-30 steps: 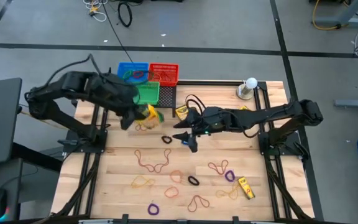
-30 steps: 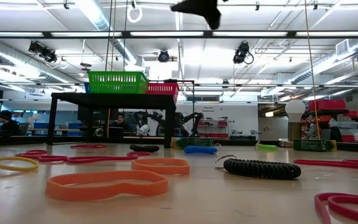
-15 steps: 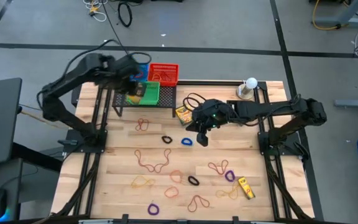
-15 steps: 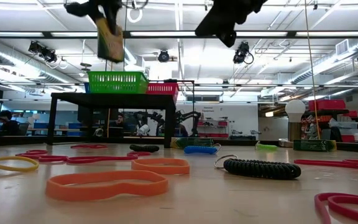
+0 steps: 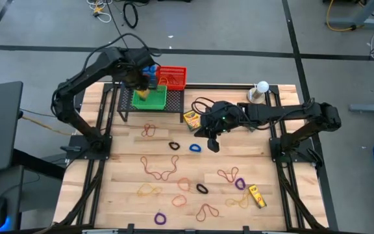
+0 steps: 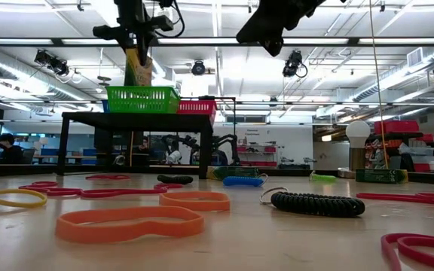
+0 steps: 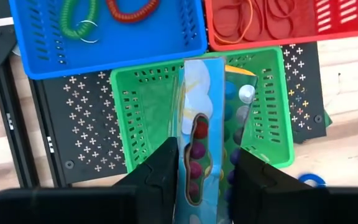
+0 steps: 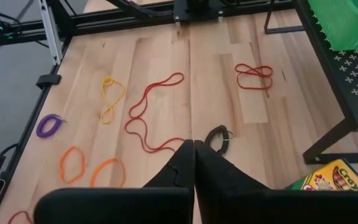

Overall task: Pick & Place Office Desk Supplies
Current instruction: Put the crayon box into the bin

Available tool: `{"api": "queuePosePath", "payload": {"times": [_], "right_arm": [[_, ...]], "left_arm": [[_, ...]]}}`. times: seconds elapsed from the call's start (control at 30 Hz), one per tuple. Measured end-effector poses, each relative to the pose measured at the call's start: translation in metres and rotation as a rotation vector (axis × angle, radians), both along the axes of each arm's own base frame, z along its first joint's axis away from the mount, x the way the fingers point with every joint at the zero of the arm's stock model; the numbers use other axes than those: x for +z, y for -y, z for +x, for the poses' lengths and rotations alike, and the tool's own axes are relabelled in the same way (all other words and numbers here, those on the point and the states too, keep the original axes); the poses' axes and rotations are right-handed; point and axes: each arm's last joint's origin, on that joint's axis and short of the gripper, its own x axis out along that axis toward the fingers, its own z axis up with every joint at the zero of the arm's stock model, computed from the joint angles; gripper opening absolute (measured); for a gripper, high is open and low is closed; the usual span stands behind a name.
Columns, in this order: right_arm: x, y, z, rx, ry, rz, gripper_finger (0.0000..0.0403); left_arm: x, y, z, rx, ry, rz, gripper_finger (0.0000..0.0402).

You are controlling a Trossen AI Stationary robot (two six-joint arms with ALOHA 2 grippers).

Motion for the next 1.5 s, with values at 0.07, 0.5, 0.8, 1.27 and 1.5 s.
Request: {"api": "queuePosePath", "payload": {"times": [0.07, 0.5, 0.8, 1.27, 1.5], "right_arm": [[0.000, 0.000, 0.000, 0.002, 0.001, -0.004, 0.0007], [0.002, 0.000, 0.001, 0.017, 0.027, -0.025, 0.0005], [0.003, 0.000, 0.002, 0.024, 0.042, -0.035, 0.0009], [0.004, 0.000, 0.003, 0.026, 0.058, -0.040, 0.0011], [0.004, 0.000, 0.003, 0.026, 0.058, -0.040, 0.0011]], "left_arm": [[0.000, 0.000, 0.000, 0.004, -0.009, 0.010, 0.0104], [0.000, -0.009, -0.006, 0.016, -0.028, 0.033, 0.0104], [-0.013, -0.012, -0.001, 0.011, -0.031, 0.002, 0.0104], [-0.027, -0.010, -0.006, 0.054, -0.039, -0.039, 0.0104], [-0.039, -0.010, -0.005, 0.069, -0.061, -0.061, 0.0104]]}}
